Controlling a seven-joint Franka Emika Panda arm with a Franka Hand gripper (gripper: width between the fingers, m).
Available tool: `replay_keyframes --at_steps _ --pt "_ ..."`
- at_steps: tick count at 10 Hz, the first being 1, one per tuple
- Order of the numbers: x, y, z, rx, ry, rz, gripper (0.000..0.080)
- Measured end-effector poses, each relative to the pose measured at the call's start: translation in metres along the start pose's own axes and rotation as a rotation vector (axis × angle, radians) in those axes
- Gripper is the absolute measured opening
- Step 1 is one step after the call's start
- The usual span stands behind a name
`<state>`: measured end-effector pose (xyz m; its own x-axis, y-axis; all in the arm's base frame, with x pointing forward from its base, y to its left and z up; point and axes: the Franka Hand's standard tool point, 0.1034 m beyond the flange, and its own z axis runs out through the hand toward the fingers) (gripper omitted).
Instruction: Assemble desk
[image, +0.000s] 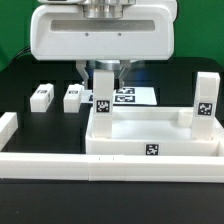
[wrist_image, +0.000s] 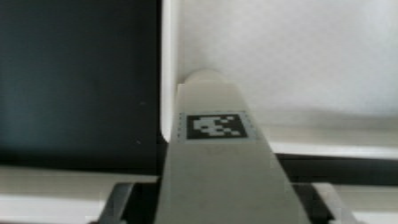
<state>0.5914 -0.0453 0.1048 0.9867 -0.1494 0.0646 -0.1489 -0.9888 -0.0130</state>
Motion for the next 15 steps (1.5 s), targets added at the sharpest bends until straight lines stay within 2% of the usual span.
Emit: replay_keyframes --at_steps 5,7,10,11,12,13,14,15 --pt "-0.0006 0.0006 0.0009 0.004 0.031 0.615 0.0288" --pt "-0.0007 0.0024 0.0011 0.022 0.023 0.807 0.0288" --pt "-0.0002 0.0017 0.0010 0.025 0.013 0.952 0.0288" --pt "-0.0003 0.0014 0.0012 0.024 0.013 0.928 0.0288" --pt "-0.0003 0.0015 0.0013 0.024 0.013 0.894 0.0463" --pt "-0.0003 0.0017 0.0013 0.023 0.013 0.870 0.0583" --pt "0.0002 0.0017 0.0008 0.021 0.014 0.780 0.0583" --pt "0.0007 0.0019 0.0005 0.020 0.017 0.653 0.0636"
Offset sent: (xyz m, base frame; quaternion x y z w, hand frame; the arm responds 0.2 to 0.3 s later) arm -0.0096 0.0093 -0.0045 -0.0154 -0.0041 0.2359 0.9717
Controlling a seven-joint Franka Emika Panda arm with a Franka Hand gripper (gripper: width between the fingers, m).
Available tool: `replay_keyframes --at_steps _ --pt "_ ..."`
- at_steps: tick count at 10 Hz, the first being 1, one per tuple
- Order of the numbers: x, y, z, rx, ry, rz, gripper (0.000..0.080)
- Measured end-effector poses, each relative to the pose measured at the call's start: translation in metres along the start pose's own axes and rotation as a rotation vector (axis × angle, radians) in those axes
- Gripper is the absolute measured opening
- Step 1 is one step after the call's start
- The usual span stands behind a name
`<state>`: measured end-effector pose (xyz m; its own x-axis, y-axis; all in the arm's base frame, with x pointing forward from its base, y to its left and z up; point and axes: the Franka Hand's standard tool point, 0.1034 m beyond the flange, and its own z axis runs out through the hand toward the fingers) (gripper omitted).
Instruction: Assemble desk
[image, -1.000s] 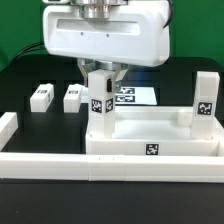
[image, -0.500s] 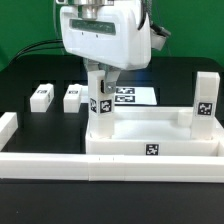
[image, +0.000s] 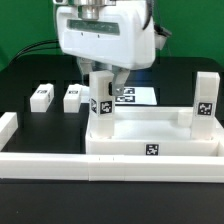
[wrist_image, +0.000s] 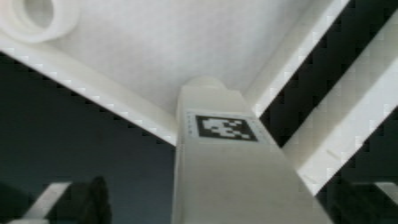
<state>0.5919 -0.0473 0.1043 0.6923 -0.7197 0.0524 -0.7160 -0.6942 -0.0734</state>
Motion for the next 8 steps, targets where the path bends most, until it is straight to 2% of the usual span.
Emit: replay_keyframes --at_steps 4,8 --pt "0.0030 -0.0059 -0.0042 0.003 0.007 -0.383 0.0648" --pt "0.0022 -0.0042 -0.0027 -0.005 0.001 -0.727 0.0648"
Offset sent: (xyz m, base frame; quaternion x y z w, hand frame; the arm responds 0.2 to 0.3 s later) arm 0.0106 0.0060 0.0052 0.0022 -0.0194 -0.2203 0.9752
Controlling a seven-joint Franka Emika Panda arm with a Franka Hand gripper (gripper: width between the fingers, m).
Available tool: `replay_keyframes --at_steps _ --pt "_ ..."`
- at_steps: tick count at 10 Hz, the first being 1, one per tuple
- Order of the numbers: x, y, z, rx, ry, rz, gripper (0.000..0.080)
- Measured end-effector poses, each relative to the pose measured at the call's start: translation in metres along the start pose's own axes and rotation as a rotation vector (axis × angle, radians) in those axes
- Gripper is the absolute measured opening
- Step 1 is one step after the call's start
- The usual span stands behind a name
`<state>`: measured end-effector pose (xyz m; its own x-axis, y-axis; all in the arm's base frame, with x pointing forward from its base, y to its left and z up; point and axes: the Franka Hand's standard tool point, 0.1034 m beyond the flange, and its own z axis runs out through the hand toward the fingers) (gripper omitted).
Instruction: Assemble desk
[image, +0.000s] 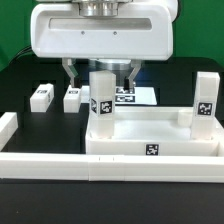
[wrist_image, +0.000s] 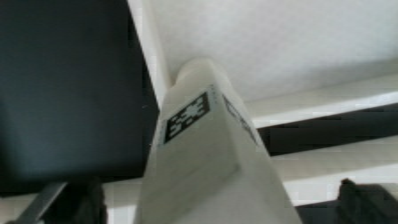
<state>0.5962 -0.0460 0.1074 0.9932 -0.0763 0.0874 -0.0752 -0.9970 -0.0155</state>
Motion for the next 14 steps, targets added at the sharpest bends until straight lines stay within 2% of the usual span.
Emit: replay_keyframes --at_steps 5,6,7,8,9,11,14 --pt "-0.0015 0.0005 0.0010 -0.009 -0.007 -0.297 0.0648" --pt "-0.0016 0.0010 0.0011 -0.009 -0.008 -0.318 0.0560" --pt "-0.0016 0.0009 0.0011 -0.009 -0.008 -0.313 0.0560" --pt "-0.0016 0.0008 0.0011 -0.008 -0.007 -0.299 0.0359" --pt "-0.0016 0.0008 0.0011 -0.008 -0.007 -0.282 0.0287" --pt "-0.0016 0.0008 0.0013 -0.006 -0.006 -0.228 0.0287" --pt "-0.0013 0.0022 0.0013 0.000 -0.003 0.145 0.0287"
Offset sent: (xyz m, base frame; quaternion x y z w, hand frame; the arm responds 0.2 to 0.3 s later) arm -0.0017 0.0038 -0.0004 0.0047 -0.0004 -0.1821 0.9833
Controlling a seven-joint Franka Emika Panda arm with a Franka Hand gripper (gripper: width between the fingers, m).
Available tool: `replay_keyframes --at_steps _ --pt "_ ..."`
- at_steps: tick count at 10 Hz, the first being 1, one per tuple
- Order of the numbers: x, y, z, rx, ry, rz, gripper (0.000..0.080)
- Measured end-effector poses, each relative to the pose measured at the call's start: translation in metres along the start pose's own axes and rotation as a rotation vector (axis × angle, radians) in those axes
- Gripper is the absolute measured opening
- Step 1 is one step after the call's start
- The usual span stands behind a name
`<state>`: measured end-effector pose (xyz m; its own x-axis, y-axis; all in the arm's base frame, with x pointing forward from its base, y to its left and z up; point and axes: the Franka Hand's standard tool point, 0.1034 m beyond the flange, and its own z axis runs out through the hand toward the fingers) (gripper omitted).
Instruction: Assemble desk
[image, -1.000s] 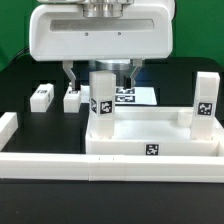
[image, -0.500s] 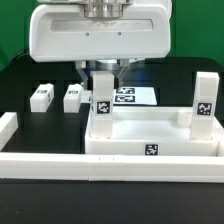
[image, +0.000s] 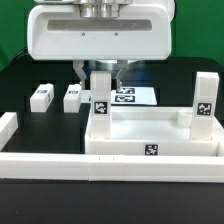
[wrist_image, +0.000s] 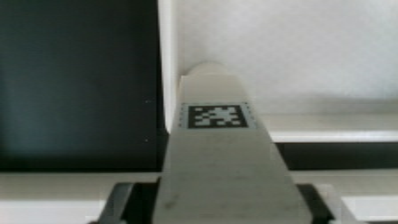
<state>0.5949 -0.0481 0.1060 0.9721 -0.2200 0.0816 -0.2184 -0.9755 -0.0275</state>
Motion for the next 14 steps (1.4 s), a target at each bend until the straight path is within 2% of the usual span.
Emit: replay_keyframes --at_steps 2,4,6,8,10,11,12,13,14 --pt "-0.0004 0.0006 -0.0001 0.001 0.000 0.183 0.0287" --pt "-0.0006 0.0031 -0.0003 0.017 -0.001 0.390 0.0287" --pt "-0.0015 0.0019 -0.0005 0.017 -0.006 0.564 0.0287" --pt "-0.0044 -0.0039 -0.0011 0.007 -0.023 0.791 0.0287" --pt "-0.0040 -0.0031 -0.0007 0.007 -0.022 0.846 0.0287" --pt "-0.0043 -0.0034 -0.0003 0.007 -0.022 0.828 0.0374" --pt "-0.0044 -0.0034 -0.0001 0.007 -0.022 0.791 0.0374" --pt "-0.0027 -0.0035 -0.0001 0.005 -0.021 0.735 0.0568" --pt "-0.0006 -0.0040 -0.0005 0.006 -0.017 0.648 0.0624"
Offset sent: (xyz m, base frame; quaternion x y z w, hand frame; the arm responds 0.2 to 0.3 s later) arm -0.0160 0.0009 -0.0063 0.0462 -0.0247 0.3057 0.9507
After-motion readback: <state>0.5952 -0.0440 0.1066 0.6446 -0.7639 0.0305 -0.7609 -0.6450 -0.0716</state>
